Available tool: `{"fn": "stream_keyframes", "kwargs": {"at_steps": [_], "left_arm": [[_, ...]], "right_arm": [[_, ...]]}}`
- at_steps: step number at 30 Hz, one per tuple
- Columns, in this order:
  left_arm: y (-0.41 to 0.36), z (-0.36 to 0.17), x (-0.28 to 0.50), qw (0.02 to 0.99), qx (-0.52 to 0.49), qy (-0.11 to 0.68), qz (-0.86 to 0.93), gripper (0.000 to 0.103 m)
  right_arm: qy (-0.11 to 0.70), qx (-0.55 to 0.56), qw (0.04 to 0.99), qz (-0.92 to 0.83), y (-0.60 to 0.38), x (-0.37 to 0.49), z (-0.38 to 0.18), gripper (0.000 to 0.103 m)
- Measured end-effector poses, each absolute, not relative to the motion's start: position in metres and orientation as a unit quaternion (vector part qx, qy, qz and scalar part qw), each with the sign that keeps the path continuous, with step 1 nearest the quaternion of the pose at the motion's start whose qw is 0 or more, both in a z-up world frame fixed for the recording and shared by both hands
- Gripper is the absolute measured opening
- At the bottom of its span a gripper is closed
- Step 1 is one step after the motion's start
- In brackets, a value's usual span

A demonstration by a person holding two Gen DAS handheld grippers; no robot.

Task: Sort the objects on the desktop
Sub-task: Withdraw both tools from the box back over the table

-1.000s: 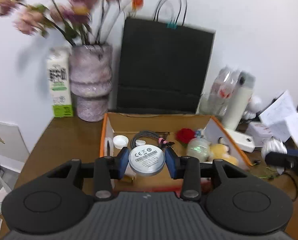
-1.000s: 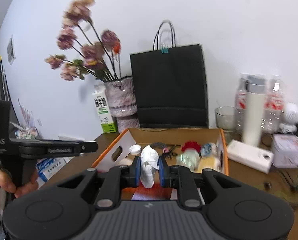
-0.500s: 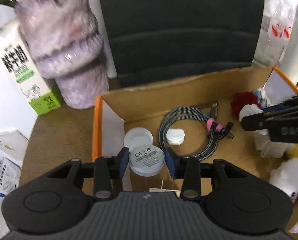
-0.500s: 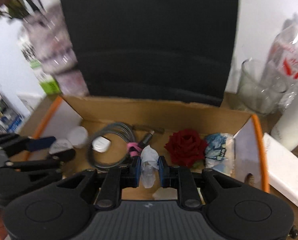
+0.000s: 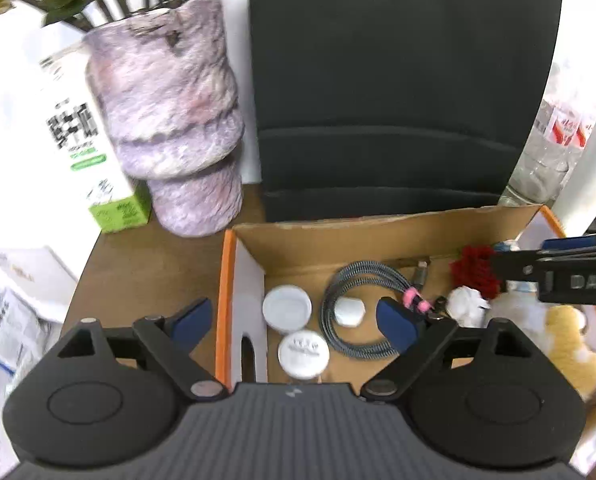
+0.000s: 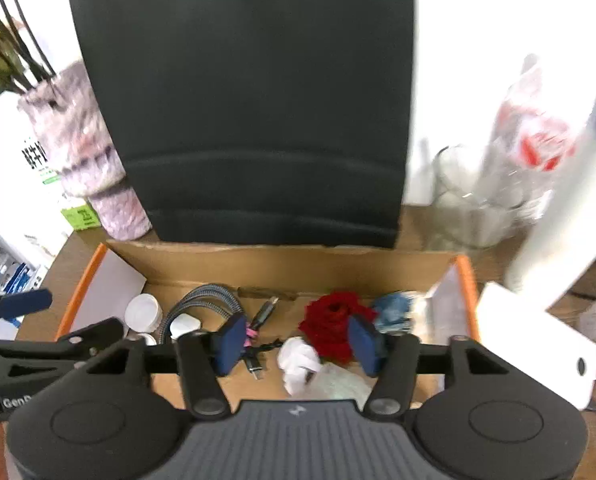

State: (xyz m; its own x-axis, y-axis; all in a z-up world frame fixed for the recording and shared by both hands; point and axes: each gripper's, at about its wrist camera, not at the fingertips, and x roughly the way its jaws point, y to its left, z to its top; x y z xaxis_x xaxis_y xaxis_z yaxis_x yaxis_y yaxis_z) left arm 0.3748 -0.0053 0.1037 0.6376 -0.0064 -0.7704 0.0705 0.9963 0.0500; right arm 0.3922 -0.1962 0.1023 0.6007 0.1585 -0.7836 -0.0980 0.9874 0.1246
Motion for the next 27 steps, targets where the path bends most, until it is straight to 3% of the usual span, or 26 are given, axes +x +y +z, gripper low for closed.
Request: {"fn": "stream_keyframes", "kwargs": {"at_steps": [5, 7, 14, 20, 27], "left_arm": [[0.000, 0.128, 0.341, 0.907, -0.003, 0.421, -0.008, 0.101], [0.002, 0.133, 0.325, 0.909, -0.013, 0.416, -0.005, 0.103], [0.002, 0.127, 0.248, 0.918, -0.024, 0.395, 0.016, 0.103], [-0.008, 0.102, 0.159, 0.941, 0.049, 0.335, 0.018, 0.103], [-0.009, 0.050, 0.047, 0.947, 0.029, 0.319, 0.003, 0.103]], "right_arm": [[0.426, 0.039, 0.901, 0.071, -0.209, 0.355, 0.123, 0.065], [0.417, 0.041, 0.905, 0.071, -0.211, 0.333, 0.125, 0.074], [0.371, 0.041, 0.924, 0.090, -0.218, 0.243, 0.121, 0.074], [0.328, 0.050, 0.939, 0.095, -0.223, 0.156, 0.100, 0.075], [0.319, 0.057, 0.941, 0.095, -0.228, 0.055, 0.049, 0.077]]}}
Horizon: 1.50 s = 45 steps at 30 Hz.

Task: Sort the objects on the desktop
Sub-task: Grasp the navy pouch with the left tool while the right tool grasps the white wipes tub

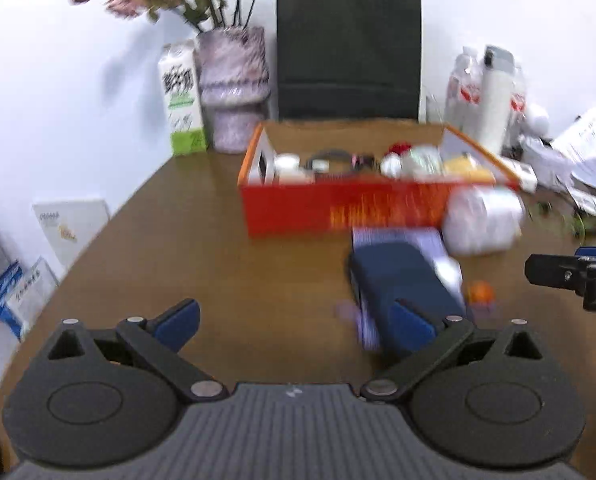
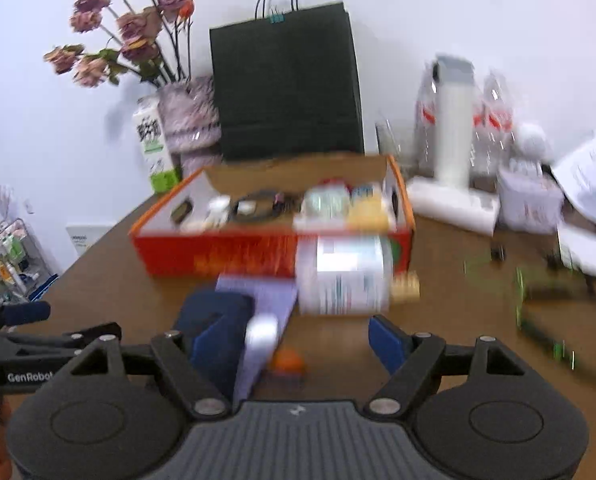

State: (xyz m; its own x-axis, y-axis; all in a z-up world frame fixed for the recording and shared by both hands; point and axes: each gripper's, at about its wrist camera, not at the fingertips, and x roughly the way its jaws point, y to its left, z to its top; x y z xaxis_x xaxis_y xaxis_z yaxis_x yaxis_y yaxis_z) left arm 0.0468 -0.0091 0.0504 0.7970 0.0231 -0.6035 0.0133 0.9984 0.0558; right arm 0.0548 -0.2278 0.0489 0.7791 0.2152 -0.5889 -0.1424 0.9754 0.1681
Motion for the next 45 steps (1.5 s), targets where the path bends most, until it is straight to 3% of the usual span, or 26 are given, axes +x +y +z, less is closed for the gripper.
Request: {"fn": "stream_keyframes", "kwargs": {"at_steps": [7, 9, 12, 21, 29, 37, 42, 45], "left_arm": [[0.006, 0.008, -0.044, 0.949, 0.006, 0.314, 0.001, 0.103], [0.006, 0.010, -0.058, 0.955, 0.007, 0.296, 0.010, 0.103], [0.004, 0.014, -0.066, 0.964, 0.009, 0.266, 0.014, 0.103], [-0.006, 0.016, -0.065, 0.961, 0.028, 0.276, -0.006, 0.103], [-0.039, 0.031, 0.000, 0.959, 0.021, 0.273, -0.069, 0.103], [-0.069, 0.019, 0.108, 0.949, 0.024, 0.307, -0.067, 0.103], [-0.062, 0.008, 0.125, 0.940, -0.008, 0.329, -0.087, 0.081], [-0.064, 0.007, 0.123, 0.940, -0.001, 0.327, -0.096, 0.074]], "right_arm": [[0.299, 0.044, 0.949, 0.088, -0.228, -0.043, 0.011, 0.079], [0.284, 0.043, 0.953, 0.090, -0.226, -0.061, 0.010, 0.084], [0.277, 0.034, 0.955, 0.098, -0.220, -0.073, 0.007, 0.087], [0.288, 0.042, 0.952, 0.098, -0.223, -0.073, 0.001, 0.088], [0.277, 0.080, 0.955, 0.076, -0.251, -0.035, 0.025, 0.088], [0.270, 0.073, 0.959, 0.038, -0.272, 0.072, 0.045, 0.088], [0.305, 0.076, 0.948, 0.049, -0.254, 0.156, 0.029, 0.087], [0.313, 0.077, 0.945, 0.048, -0.241, 0.183, 0.017, 0.087]]}}
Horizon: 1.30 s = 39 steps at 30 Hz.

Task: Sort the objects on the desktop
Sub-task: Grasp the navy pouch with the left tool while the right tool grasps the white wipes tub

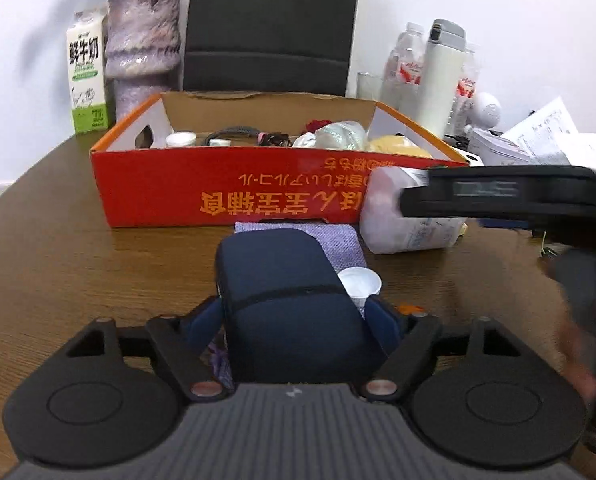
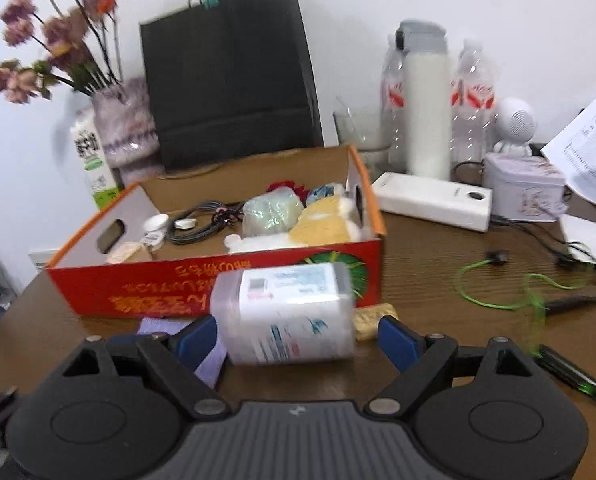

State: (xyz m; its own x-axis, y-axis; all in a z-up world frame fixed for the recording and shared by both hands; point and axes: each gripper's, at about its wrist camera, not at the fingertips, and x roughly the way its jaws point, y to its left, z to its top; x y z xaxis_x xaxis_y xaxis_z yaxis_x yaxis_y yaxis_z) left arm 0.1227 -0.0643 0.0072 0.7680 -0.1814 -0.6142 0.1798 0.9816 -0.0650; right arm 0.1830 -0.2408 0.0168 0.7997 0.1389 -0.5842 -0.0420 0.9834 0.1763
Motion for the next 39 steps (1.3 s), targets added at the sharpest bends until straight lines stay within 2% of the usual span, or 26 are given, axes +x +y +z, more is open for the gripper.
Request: {"fn": "stream_keyframes", "kwargs": {"at_steps": [4, 5, 8, 10, 11, 14, 15, 16, 17, 18, 19, 25, 28, 30, 32, 33, 34, 35, 36, 39], "left_arm": [[-0.063, 0.016, 0.116, 0.942, 0.005, 0.323, -0.093, 0.067], [-0.062, 0.019, 0.113, 0.943, 0.004, 0.320, -0.091, 0.066], [-0.058, 0.033, 0.100, 0.947, -0.006, 0.309, -0.086, 0.064], [-0.049, 0.046, 0.086, 0.951, -0.029, 0.295, -0.083, 0.064], [-0.046, 0.052, 0.079, 0.954, -0.029, 0.287, -0.080, 0.064], [-0.039, 0.066, 0.052, 0.959, -0.019, 0.273, -0.074, 0.064], [-0.034, 0.067, 0.041, 0.959, -0.023, 0.274, -0.073, 0.064], [-0.030, 0.067, 0.031, 0.958, -0.028, 0.278, -0.069, 0.064], [-0.026, 0.064, 0.018, 0.957, -0.031, 0.283, -0.064, 0.064], [-0.023, 0.061, 0.009, 0.956, -0.033, 0.286, -0.061, 0.064], [-0.021, 0.057, -0.001, 0.954, -0.032, 0.291, -0.059, 0.064], [-0.022, 0.024, -0.025, 0.941, -0.018, 0.332, -0.064, 0.065], [-0.023, 0.019, -0.023, 0.944, -0.006, 0.324, -0.068, 0.075], [-0.022, 0.018, -0.016, 0.943, -0.008, 0.324, -0.076, 0.086], [-0.021, 0.016, -0.006, 0.939, -0.010, 0.334, -0.084, 0.089], [-0.023, 0.014, -0.001, 0.937, -0.010, 0.338, -0.081, 0.089], [-0.024, 0.013, 0.003, 0.936, -0.010, 0.342, -0.082, 0.089], [-0.025, 0.011, 0.006, 0.935, -0.009, 0.344, -0.083, 0.087], [-0.025, 0.009, 0.008, 0.935, -0.009, 0.345, -0.078, 0.073], [-0.022, 0.010, 0.007, 0.938, -0.010, 0.335, -0.082, 0.066]], "right_arm": [[0.303, 0.068, 0.949, 0.045, -0.234, 0.180, 0.011, 0.060], [0.303, 0.073, 0.949, 0.054, -0.237, 0.178, 0.012, 0.057], [0.291, 0.120, 0.946, 0.081, -0.252, 0.168, 0.017, 0.040], [0.273, 0.120, 0.951, 0.078, -0.258, 0.158, 0.025, 0.007], [0.264, 0.120, 0.954, 0.078, -0.260, 0.153, 0.028, 0.005], [0.261, 0.142, 0.950, 0.092, -0.270, 0.140, 0.026, 0.011], [0.263, 0.148, 0.949, 0.090, -0.272, 0.133, 0.024, 0.018], [0.268, 0.146, 0.948, 0.091, -0.271, 0.128, 0.022, 0.034], [0.270, 0.147, 0.947, 0.092, -0.269, 0.122, 0.020, 0.046], [0.266, 0.148, 0.948, 0.094, -0.267, 0.116, 0.018, 0.070], [0.261, 0.144, 0.949, 0.098, -0.263, 0.111, 0.018, 0.086], [0.270, 0.111, 0.954, 0.075, -0.229, 0.132, 0.023, 0.093], [0.301, 0.110, 0.947, 0.036, -0.209, 0.161, 0.018, 0.093], [0.316, 0.098, 0.943, 0.003, -0.194, 0.178, 0.015, 0.093], [0.329, 0.092, 0.940, -0.030, -0.183, 0.190, 0.011, 0.093], [0.334, 0.086, 0.938, -0.042, -0.180, 0.195, 0.007, 0.090], [0.328, 0.081, 0.940, -0.050, -0.177, 0.195, 0.005, 0.081], [0.322, 0.080, 0.942, -0.048, -0.177, 0.194, 0.004, 0.081], [0.318, 0.082, 0.943, -0.046, -0.178, 0.191, 0.003, 0.081], [0.299, 0.076, 0.950, -0.035, -0.187, 0.174, 0.012, 0.081]]}}
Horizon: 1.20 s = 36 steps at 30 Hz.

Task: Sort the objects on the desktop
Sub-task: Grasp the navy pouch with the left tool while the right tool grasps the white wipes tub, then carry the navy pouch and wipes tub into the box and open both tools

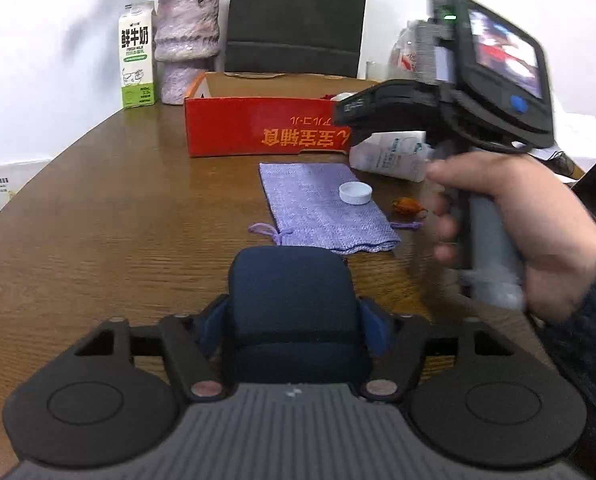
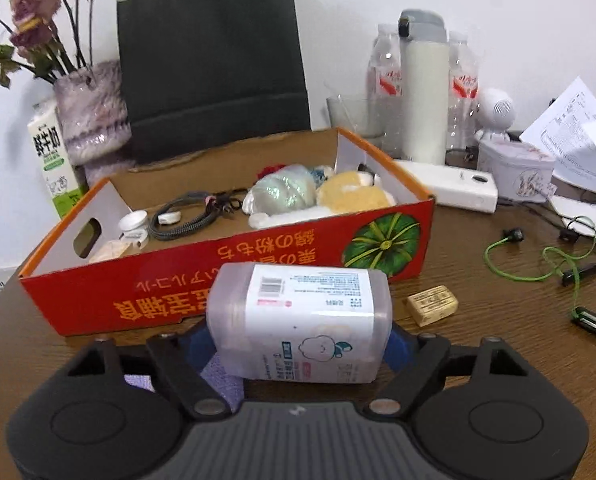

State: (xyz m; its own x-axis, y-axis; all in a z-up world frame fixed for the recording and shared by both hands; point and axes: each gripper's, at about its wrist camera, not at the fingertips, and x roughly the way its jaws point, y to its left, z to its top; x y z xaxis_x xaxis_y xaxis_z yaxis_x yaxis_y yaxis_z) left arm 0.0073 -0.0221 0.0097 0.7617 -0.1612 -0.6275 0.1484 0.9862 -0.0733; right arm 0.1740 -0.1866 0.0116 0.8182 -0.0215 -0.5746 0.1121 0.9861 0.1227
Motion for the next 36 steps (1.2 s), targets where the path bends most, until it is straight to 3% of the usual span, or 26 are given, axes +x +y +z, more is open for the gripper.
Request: {"fn": "stream_keyframes", "kwargs": {"at_steps": [6, 18, 30, 36], "left_arm": [[-0.011, 0.020, -0.011, 0.945, -0.026, 0.315, -0.086, 0.063], [-0.009, 0.037, -0.058, 0.949, -0.039, 0.300, -0.088, 0.063], [-0.014, 0.021, -0.070, 0.943, -0.021, 0.325, -0.071, 0.063], [-0.012, 0.017, -0.067, 0.941, -0.026, 0.331, -0.067, 0.071]], "right_arm": [[0.281, 0.058, 0.956, 0.059, -0.217, 0.091, 0.041, 0.081], [0.326, 0.037, 0.938, 0.116, -0.213, -0.059, 0.031, 0.081], [0.324, 0.029, 0.940, 0.100, -0.216, -0.086, 0.021, 0.083], [0.285, 0.015, 0.956, 0.073, -0.209, -0.097, 0.012, 0.084]]}}
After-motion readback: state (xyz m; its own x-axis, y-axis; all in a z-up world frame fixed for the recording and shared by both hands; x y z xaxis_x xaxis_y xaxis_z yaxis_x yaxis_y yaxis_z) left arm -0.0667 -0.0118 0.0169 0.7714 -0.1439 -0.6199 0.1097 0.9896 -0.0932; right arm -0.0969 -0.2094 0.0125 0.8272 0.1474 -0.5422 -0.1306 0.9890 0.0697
